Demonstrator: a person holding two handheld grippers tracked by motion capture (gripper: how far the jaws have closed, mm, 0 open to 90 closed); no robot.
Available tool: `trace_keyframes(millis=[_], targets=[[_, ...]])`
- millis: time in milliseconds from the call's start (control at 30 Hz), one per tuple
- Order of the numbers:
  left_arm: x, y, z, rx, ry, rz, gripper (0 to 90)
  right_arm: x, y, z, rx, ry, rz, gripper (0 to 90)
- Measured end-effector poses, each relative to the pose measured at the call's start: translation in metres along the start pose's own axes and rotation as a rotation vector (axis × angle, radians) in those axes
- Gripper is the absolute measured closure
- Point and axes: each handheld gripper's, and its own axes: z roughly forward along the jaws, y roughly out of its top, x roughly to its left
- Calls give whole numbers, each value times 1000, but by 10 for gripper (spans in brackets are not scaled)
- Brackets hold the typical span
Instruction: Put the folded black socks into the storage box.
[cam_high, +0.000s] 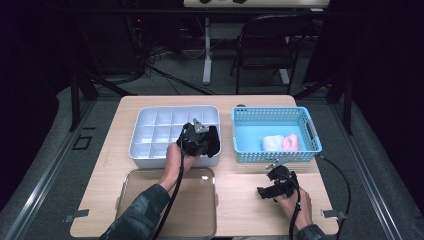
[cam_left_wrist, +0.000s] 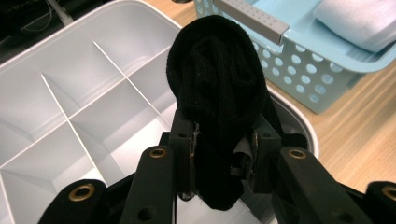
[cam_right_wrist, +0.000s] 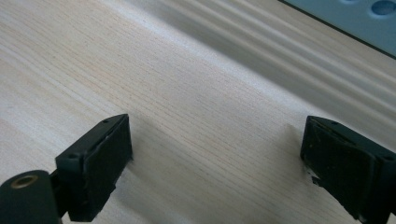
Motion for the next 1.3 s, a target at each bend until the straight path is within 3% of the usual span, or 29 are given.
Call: trace_keyframes(millis=[300,767,933,1300], targets=[[0,-4,11,45,-26,-4,690,0,0,0,0,-7,-6,80],[-2,-3,20,102,-42,22,682,0,0,0,6,-4,-6,79],[4,-2,22,113,-97,-21,683,0,0,0,7,-3,-7,79],[4,0,27,153,-134,-4,685,0,0,0,13,0,-10,78]])
